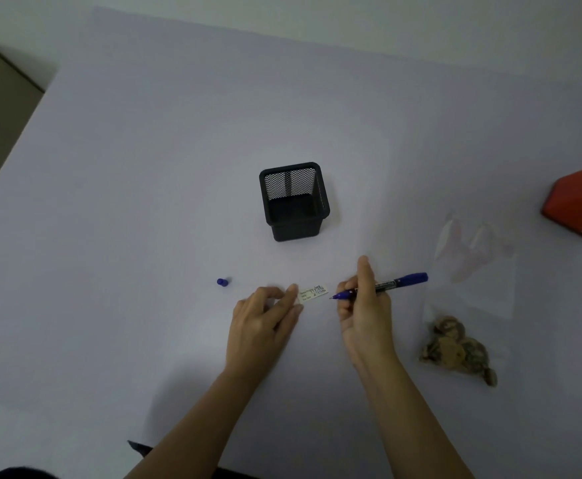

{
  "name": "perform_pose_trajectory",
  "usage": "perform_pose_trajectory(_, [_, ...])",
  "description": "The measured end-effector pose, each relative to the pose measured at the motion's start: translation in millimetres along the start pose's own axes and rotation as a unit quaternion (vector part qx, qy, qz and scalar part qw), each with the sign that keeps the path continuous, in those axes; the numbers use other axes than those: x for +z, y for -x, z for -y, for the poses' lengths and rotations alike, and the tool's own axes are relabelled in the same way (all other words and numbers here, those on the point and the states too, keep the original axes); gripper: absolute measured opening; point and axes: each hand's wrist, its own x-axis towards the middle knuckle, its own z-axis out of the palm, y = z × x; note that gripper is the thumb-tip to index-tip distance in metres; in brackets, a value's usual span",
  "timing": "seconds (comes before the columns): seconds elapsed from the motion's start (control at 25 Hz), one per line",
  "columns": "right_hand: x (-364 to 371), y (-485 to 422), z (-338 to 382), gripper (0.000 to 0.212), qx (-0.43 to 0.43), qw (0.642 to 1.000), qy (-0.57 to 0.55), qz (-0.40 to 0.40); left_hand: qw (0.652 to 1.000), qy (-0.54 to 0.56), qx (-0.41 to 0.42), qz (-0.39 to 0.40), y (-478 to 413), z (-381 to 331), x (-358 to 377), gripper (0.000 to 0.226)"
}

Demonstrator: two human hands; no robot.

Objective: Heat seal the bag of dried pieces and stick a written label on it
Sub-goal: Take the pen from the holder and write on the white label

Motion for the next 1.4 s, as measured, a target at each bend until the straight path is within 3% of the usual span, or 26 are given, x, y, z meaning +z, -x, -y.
perform_pose_trajectory(0.12, [5, 14, 7, 0.05, 0.011, 0.997, -0.073, 0.014, 0.992, 0.029, -0.054, -0.114, -2, 2, -19, 0.028])
perform_pose_trajectory(0.2, [2, 19, 13, 0.053, 0.0, 0.996, -0.085, 0.003, 0.966, 0.033, -0.163, -0.196, -7, 16, -40, 0.034])
perform_pose_trajectory(0.28, [-1, 22, 17, 0.041, -0.018, 0.997, -0.074, -0.019, 0.947, 0.055, -0.278, -0.152, -14, 32, -60, 0.051])
perform_pose_trajectory(0.36, [-1, 25, 20, 0.032, -0.026, 0.997, -0.067, -0.033, 0.959, 0.042, -0.28, -0.029, -19, 41, -67, 0.064])
perform_pose_trajectory(0.44, [0, 28, 21, 0.03, -0.032, 0.997, -0.05, -0.038, 0.972, 0.016, -0.23, 0.037, -23, 41, -66, 0.053])
perform_pose_trajectory(0.52, [0, 33, 23, 0.029, -0.045, 0.998, -0.025, -0.028, 0.979, 0.008, -0.2, 0.031, -25, 37, -65, 0.028])
perform_pose_trajectory(0.6, [-1, 39, 23, 0.028, -0.067, 0.998, 0.0, -0.018, 0.973, 0.026, -0.23, -0.004, -26, 27, -67, 0.015])
perform_pose_trajectory(0.68, [-2, 42, 24, 0.027, -0.09, 0.996, 0.007, -0.015, 0.926, 0.174, -0.335, -0.008, -32, 8, -73, 0.015])
perform_pose_trajectory(0.72, [-2, 44, 25, 0.028, -0.099, 0.995, 0.007, -0.015, 0.876, 0.299, -0.378, 0.014, -37, -6, -78, 0.017])
perform_pose_trajectory(0.76, [-3, 46, 27, 0.029, -0.107, 0.994, 0.006, -0.014, 0.815, 0.417, -0.4, 0.039, -41, -20, -82, 0.016])
perform_pose_trajectory(0.8, [-2, 48, 28, 0.028, -0.113, 0.994, 0.003, -0.012, 0.776, 0.483, -0.4, 0.061, -43, -32, -86, 0.014])
perform_pose_trajectory(0.84, [-2, 49, 29, 0.027, -0.116, 0.993, 0.001, -0.008, 0.769, 0.502, -0.386, 0.082, -45, -43, -91, 0.013])
perform_pose_trajectory(1.04, [-2, 51, 31, 0.027, -0.117, 0.993, 0.003, -0.003, 0.814, 0.458, -0.342, 0.103, -50, -70, -95, 0.015])
perform_pose_trajectory(1.4, [-6, 55, 29, 0.026, -0.119, 0.992, 0.02, 0.023, 0.84, 0.424, -0.311, 0.135, -50, -77, -90, 0.015])
